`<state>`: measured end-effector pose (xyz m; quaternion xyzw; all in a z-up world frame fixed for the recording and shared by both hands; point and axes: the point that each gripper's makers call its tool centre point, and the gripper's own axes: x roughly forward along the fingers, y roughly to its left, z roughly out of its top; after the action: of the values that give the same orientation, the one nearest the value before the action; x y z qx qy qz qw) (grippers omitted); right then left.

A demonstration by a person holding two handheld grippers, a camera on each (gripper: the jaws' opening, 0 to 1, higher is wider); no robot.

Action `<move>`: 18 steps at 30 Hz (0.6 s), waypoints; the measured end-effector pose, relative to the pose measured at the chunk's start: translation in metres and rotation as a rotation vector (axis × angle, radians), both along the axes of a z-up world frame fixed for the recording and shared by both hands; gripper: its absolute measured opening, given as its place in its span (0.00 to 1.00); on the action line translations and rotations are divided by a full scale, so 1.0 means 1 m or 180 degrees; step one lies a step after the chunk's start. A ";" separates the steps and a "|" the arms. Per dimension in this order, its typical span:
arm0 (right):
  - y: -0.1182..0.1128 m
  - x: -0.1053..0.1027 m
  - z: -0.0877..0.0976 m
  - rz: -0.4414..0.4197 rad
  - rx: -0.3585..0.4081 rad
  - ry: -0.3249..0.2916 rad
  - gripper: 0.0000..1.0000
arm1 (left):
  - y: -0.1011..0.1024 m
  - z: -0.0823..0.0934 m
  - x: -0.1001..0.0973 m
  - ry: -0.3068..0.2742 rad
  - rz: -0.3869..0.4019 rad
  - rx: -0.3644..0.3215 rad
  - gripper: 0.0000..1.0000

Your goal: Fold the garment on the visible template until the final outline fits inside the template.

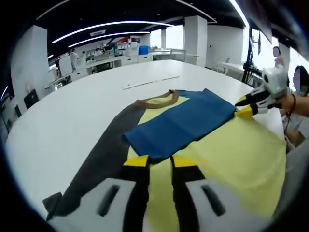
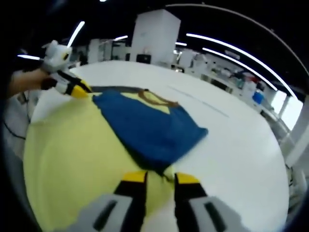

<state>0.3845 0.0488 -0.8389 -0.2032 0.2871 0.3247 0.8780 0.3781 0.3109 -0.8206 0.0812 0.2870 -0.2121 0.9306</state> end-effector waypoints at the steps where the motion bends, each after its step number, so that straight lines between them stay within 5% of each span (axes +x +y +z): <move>1: -0.001 0.001 -0.002 0.0007 -0.0016 0.0005 0.16 | 0.001 -0.002 0.003 -0.0005 -0.0011 0.0038 0.10; 18: 0.000 0.009 -0.004 0.0219 -0.0341 -0.0097 0.03 | 0.006 -0.011 0.009 0.0150 0.0170 -0.0050 0.02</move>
<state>0.3930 0.0484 -0.8432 -0.2646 0.2835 0.3357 0.8584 0.3870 0.3173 -0.8311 0.0612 0.3092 -0.1914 0.9295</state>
